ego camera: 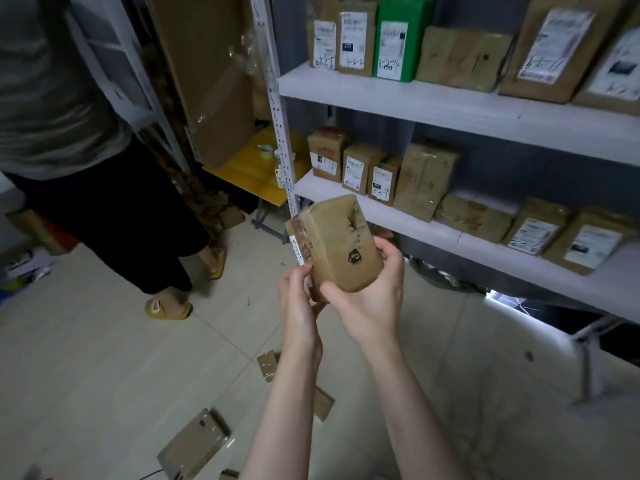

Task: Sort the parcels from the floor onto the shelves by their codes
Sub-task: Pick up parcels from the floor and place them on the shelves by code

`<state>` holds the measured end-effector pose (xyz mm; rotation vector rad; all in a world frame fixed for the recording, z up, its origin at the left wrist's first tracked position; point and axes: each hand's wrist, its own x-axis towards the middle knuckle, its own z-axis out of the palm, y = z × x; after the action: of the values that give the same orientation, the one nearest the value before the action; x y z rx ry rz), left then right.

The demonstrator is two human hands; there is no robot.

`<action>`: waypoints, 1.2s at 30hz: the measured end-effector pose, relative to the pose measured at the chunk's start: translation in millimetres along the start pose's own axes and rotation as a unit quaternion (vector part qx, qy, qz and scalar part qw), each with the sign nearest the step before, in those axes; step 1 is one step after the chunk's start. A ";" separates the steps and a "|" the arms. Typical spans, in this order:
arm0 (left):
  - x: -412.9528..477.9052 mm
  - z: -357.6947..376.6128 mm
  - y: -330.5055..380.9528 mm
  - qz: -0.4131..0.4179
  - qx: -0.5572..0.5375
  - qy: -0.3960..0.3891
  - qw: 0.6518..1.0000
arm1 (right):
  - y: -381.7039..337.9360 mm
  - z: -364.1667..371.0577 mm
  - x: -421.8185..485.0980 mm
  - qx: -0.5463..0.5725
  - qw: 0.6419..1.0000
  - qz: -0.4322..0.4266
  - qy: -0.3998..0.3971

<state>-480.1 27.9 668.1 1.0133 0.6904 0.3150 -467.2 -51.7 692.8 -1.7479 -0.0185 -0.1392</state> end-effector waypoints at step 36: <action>-28.5 117.4 29.4 0.041 -0.073 -0.308 0.948 | -38.5 -184.1 84.6 0.174 0.972 -0.118 -0.107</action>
<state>-421.9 -51.2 744.5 0.9298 0.0572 0.1047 -402.0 -230.8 771.4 -1.3969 -0.3887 -0.1118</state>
